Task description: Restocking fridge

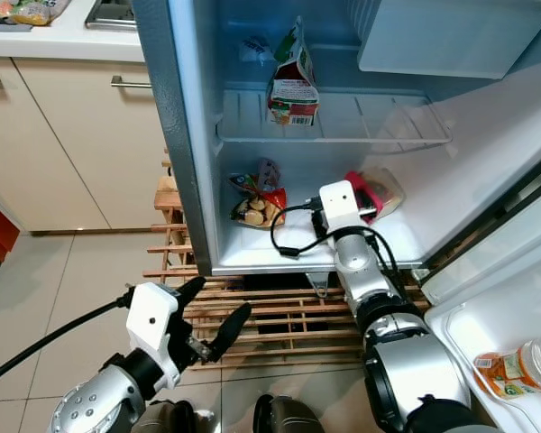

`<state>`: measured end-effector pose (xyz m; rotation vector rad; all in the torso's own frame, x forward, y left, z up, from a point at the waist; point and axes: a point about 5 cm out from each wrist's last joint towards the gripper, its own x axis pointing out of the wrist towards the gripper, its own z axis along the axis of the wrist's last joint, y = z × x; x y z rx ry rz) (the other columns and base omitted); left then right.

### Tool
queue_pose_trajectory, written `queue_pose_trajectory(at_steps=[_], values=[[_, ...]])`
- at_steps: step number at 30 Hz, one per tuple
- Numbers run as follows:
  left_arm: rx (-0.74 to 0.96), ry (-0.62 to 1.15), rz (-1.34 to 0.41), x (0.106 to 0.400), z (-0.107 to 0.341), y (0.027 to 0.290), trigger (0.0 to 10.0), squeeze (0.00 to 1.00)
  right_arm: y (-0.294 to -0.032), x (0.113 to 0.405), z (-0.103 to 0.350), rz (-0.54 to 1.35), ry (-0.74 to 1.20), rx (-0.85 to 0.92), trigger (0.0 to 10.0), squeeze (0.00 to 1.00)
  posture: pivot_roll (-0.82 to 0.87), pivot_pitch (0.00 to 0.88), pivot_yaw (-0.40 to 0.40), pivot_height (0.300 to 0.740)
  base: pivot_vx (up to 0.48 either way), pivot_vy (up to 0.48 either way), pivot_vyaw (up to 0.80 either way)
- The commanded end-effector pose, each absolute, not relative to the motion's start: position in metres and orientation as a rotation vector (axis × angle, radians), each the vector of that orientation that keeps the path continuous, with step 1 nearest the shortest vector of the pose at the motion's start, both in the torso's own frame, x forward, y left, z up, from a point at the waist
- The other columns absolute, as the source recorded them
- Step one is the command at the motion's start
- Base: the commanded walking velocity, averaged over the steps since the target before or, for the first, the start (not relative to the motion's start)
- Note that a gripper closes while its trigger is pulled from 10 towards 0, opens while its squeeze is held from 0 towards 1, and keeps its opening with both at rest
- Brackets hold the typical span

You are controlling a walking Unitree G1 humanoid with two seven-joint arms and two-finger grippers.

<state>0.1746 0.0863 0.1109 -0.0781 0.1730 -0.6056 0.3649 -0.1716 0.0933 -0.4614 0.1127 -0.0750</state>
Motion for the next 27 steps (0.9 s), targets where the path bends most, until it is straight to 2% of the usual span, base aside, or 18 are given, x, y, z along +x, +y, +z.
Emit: queue_pose_trajectory(at_steps=[1, 8, 14, 20, 27], values=[[-0.087, 0.184, -0.616, 0.174, 0.11, 0.083, 10.0, 0.0, -0.177, 0.366, 0.096, -0.104, 0.103, -0.485, 10.0, 0.0, -0.03, 0.18, -0.089, 0.74, 0.0, 0.0, 0.0], [-0.077, 0.158, -0.641, 0.191, 0.109, 0.08, 10.0, 0.0, -0.178, 0.369, 0.104, -0.096, 0.065, -0.474, 10.0, 0.0, -0.05, 0.115, -0.079, 0.74, 0.0, 0.0, 0.0], [-0.048, 0.122, -0.663, 0.22, 0.109, 0.08, 10.0, 0.0, -0.161, 0.368, 0.104, -0.056, 0.031, -0.289, 10.0, 0.0, -0.07, 0.002, -0.053, 0.74, 0.0, 0.0, 0.0], [-0.006, 0.108, -0.674, 0.239, 0.107, 0.082, 10.0, 0.0, -0.152, 0.359, 0.098, -0.055, -0.01, -0.17, 10.0, 0.0, -0.07, 0.0, -0.043, 0.74, 0.0, 0.0, 0.0], [0.021, 0.106, -0.604, 0.265, 0.101, 0.097, 10.0, 0.0, -0.154, 0.326, 0.092, -0.055, -0.094, -0.072, 10.0, 0.0, -0.11, 0.0, -0.023, 0.74, 0.0, 0.0, 0.0]])
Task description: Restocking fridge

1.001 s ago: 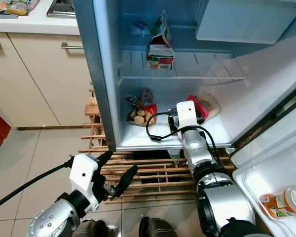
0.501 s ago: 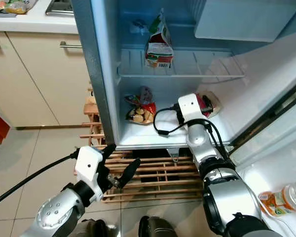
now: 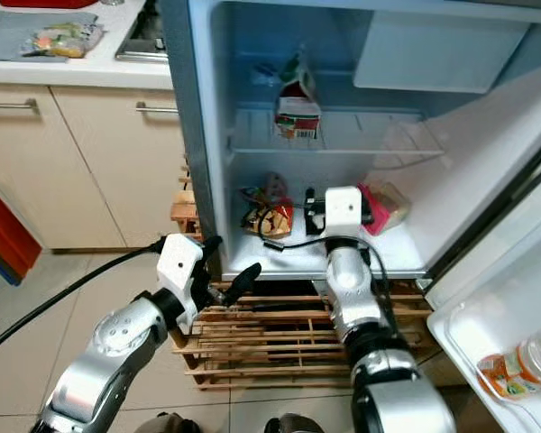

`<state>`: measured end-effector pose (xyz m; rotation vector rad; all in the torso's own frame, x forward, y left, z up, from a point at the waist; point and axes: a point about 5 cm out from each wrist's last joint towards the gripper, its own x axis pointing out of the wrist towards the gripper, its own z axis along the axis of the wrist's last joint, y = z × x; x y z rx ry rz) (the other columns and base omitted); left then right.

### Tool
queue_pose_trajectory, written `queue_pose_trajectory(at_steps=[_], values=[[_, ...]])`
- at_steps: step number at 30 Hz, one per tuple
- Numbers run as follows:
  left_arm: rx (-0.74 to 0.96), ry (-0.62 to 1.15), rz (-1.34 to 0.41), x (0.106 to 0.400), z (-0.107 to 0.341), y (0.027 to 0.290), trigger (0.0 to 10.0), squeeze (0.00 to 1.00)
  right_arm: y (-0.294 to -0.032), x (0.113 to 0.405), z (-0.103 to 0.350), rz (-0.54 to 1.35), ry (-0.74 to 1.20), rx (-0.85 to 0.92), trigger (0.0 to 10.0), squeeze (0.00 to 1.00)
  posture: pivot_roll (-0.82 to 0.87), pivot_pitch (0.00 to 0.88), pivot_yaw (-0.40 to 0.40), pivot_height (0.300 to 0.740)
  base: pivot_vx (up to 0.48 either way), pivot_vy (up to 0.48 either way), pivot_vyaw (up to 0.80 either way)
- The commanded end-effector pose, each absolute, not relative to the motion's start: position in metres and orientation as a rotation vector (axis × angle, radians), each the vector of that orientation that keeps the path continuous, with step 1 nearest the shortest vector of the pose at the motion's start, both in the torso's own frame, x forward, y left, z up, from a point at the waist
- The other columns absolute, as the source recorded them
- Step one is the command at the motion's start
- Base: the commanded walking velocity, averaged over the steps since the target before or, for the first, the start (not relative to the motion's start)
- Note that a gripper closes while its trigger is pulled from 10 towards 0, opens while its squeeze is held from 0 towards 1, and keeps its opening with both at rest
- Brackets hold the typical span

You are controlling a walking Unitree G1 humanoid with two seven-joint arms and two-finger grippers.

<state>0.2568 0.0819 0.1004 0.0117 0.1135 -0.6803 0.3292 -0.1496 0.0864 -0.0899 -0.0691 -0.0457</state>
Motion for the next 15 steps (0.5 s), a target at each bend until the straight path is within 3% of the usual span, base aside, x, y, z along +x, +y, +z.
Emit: queue_pose_trajectory(at_steps=[1, 8, 15], values=[[0.023, 0.109, -0.583, 0.268, 0.099, 0.101, 10.0, 0.0, -0.157, 0.319, 0.091, -0.062, -0.096, -0.072, 10.0, 0.0, -0.12, 0.0, -0.021, 0.74, 0.0, 0.0, 0.0], [-0.048, 0.123, -0.353, 0.278, 0.094, 0.133, 10.0, 0.0, -0.185, 0.272, 0.08, -0.084, -0.07, -0.053, 10.0, 0.0, -0.14, 0.0, -0.001, 0.74, 0.0, 0.0, 0.0], [-0.047, 0.097, -0.342, 0.27, 0.093, 0.136, 10.0, 0.0, -0.206, 0.24, 0.065, -0.115, 0.024, -0.085, 10.0, 0.0, -0.14, 0.0, 0.007, 0.74, 0.0, 0.0, 0.0]])
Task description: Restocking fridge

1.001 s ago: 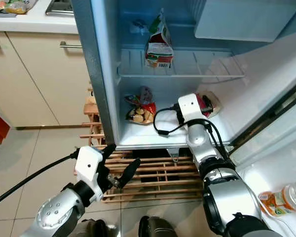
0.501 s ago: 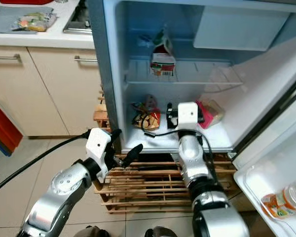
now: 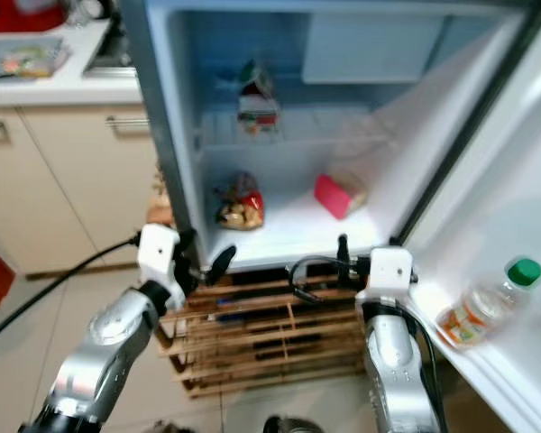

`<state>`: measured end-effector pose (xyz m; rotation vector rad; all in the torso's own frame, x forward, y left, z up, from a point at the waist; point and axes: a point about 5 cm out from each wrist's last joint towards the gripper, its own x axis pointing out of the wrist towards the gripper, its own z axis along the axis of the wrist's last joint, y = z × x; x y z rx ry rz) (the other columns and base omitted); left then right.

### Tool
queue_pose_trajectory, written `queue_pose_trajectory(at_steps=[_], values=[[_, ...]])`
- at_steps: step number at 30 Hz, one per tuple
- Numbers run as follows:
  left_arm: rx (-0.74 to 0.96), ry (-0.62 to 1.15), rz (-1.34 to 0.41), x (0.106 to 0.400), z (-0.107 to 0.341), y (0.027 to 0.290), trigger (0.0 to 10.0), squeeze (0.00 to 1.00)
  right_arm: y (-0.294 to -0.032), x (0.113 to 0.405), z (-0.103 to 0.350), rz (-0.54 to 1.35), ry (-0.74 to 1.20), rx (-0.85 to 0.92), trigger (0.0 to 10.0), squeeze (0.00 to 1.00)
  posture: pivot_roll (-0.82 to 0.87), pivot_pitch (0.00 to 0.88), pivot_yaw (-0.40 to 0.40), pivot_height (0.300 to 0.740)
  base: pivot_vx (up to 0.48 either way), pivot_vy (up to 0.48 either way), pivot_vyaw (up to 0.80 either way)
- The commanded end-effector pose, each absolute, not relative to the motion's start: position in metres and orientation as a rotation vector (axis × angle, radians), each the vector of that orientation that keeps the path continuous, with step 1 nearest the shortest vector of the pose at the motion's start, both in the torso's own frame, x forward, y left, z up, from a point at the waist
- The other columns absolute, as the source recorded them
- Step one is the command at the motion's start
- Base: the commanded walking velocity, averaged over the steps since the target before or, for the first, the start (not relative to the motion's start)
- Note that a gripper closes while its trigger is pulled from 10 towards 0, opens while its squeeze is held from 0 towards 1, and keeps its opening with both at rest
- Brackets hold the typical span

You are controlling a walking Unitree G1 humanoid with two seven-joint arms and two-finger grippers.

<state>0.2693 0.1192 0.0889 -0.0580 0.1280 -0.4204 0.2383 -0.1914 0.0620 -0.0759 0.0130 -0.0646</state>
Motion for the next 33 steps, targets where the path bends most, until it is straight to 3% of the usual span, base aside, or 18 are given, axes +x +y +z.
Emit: queue_pose_trajectory(at_steps=[1, 6, 13, 16, 21, 33], values=[[-0.034, 0.092, -0.378, 0.267, 0.094, 0.133, 10.0, 0.0, -0.205, 0.238, 0.064, -0.106, 0.038, -0.084, 10.0, 0.0, -0.14, 0.0, 0.01, 0.74, 0.0, 0.0, 0.0], [0.016, 0.165, -0.532, 0.247, 0.088, 0.135, 10.0, 0.0, -0.2, 0.235, 0.062, -0.066, 0.068, -0.068, 10.0, 0.0, -0.14, 0.0, 0.013, 0.74, 0.0, 0.0, 0.0], [-0.023, 0.179, -0.37, 0.23, 0.082, 0.157, 10.0, 0.0, -0.2, 0.226, 0.06, -0.031, 0.1, -0.06, 10.0, 0.0, -0.13, 0.0, -0.004, 0.74, 0.0, 0.0, 0.0], [-0.018, 0.107, -0.201, 0.229, 0.089, 0.165, 10.0, 0.0, -0.202, 0.224, 0.063, -0.022, 0.1, -0.047, 10.0, 0.0, -0.13, 0.0, -0.014, 0.74, 0.0, 0.0, 0.0], [0.02, 0.035, -0.082, 0.25, 0.104, 0.17, 10.0, 0.0, -0.193, 0.232, 0.065, 0.019, 0.092, -0.021, 10.0, 0.0, -0.12, 0.0, -0.011, 0.74, 0.0, 0.0, 0.0], [0.03, 0.008, -0.112, 0.264, 0.109, 0.158, 10.0, 0.0, -0.185, 0.234, 0.058, 0.031, 0.12, 0.027, 10.0, 0.0, -0.13, 0.0, 0.001, 0.74, -0.23, 0.0, 0.0]])
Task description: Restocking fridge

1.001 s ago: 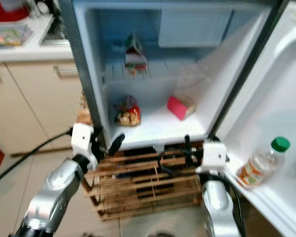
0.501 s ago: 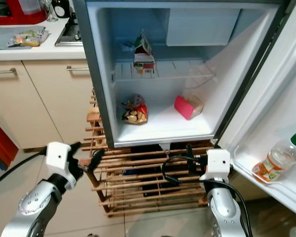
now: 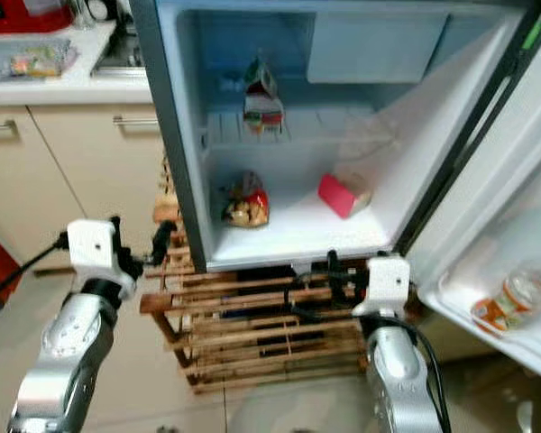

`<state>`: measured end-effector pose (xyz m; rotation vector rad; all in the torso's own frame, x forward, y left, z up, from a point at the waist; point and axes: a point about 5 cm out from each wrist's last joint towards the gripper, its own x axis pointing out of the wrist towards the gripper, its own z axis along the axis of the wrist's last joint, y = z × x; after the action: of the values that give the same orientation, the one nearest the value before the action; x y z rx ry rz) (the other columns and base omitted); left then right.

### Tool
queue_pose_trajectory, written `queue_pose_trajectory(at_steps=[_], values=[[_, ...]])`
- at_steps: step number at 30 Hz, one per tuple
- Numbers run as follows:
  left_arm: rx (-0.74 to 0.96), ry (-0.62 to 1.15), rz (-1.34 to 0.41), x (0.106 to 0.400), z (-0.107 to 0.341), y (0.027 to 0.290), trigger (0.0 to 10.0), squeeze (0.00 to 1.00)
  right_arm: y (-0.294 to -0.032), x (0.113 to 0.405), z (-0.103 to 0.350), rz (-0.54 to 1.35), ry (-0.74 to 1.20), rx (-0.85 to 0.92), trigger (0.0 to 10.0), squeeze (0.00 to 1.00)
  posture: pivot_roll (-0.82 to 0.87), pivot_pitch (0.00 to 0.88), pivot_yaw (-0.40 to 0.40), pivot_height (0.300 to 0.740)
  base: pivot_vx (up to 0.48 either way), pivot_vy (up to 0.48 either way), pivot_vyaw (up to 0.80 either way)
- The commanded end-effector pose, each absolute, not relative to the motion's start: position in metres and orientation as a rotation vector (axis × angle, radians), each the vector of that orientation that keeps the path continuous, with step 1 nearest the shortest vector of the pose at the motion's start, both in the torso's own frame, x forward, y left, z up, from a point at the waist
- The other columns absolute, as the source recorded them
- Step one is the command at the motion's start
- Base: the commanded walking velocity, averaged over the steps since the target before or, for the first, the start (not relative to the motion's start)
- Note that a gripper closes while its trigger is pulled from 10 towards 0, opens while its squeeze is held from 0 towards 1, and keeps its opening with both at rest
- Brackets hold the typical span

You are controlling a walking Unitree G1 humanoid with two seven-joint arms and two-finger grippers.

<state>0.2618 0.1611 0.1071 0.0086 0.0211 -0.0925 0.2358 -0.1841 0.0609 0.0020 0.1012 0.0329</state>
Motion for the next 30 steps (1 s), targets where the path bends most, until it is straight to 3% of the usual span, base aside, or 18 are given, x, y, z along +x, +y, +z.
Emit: queue_pose_trajectory(at_steps=[1, 13, 21, 30], values=[[0.035, 0.007, -0.122, 0.265, 0.11, 0.156, 10.0, 0.0, -0.184, 0.233, 0.055, 0.031, 0.128, 0.031, 10.0, 0.0, -0.13, 0.0, 0.005, 0.74, -0.247, 0.0, 0.0], [0.055, -0.008, -0.127, 0.277, 0.113, 0.151, 10.0, 0.0, -0.177, 0.243, 0.051, 0.064, 0.141, 0.027, 10.0, 0.0, -0.12, 0.0, 0.007, 0.74, -0.081, 0.0, 0.0], [0.042, -0.013, -0.171, 0.279, 0.11, 0.14, 10.0, 0.0, -0.187, 0.246, 0.049, 0.047, 0.154, 0.015, 10.0, 0.0, -0.13, 0.0, -0.005, 0.74, 0.0, 0.0, 0.0], [0.034, -0.044, -0.213, 0.281, 0.112, 0.13, 10.0, 0.0, -0.2, 0.258, 0.049, 0.032, 0.157, -0.002, 10.0, 0.0, -0.11, 0.0, -0.015, 0.74, 0.0, -0.463, 0.0]])
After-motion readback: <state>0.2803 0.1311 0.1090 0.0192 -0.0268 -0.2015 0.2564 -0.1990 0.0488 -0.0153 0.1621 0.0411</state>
